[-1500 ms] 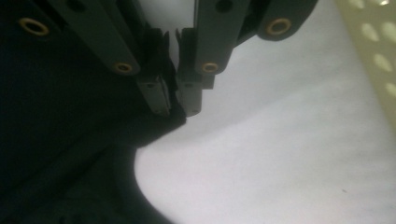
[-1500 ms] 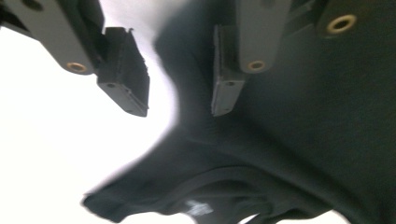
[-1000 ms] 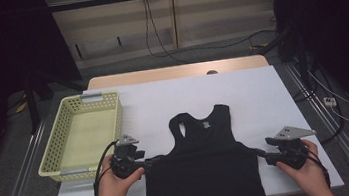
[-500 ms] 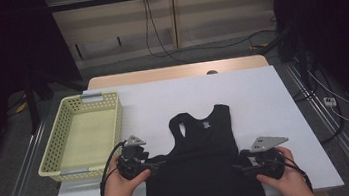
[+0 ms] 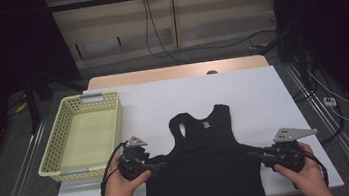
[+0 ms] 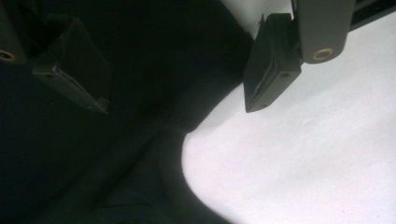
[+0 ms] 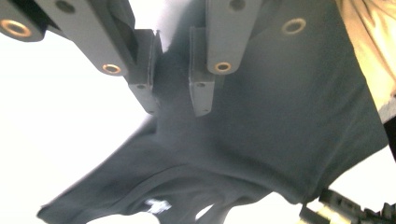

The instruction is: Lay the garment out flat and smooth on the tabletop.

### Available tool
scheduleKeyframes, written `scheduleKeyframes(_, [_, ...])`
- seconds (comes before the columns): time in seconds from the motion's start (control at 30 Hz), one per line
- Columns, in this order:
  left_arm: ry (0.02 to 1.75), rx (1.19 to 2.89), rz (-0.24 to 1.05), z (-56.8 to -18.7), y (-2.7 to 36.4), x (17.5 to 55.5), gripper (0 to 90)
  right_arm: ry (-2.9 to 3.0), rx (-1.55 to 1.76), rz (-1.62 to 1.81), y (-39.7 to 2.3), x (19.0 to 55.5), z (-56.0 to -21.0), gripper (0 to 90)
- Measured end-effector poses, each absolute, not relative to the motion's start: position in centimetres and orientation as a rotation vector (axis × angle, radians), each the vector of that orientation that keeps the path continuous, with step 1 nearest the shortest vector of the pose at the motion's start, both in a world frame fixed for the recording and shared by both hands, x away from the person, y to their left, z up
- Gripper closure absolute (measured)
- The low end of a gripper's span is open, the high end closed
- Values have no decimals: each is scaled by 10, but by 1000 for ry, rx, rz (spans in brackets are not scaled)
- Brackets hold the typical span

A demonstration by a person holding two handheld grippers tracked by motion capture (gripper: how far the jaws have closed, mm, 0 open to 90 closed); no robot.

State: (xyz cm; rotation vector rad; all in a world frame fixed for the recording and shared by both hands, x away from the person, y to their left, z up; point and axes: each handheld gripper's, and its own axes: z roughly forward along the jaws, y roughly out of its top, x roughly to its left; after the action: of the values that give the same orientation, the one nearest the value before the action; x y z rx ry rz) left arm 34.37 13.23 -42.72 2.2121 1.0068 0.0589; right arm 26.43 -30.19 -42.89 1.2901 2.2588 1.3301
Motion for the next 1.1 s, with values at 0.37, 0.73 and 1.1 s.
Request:
scheduleKeyframes(0.37, [968, 2220, 36, -427, 120, 351, 255, 2099, 1357, 1241, -319, 248, -424, 600])
scheduleKeyframes(0.73, [940, 2240, 24, -429, 109, 355, 249, 2236, 1438, 1044, -310, 248, -452, 630])
scheduleKeyframes(1.1, [945, 2208, 101, -425, 116, 358, 197, 2151, 1445, 1098, -334, 245, -437, 681])
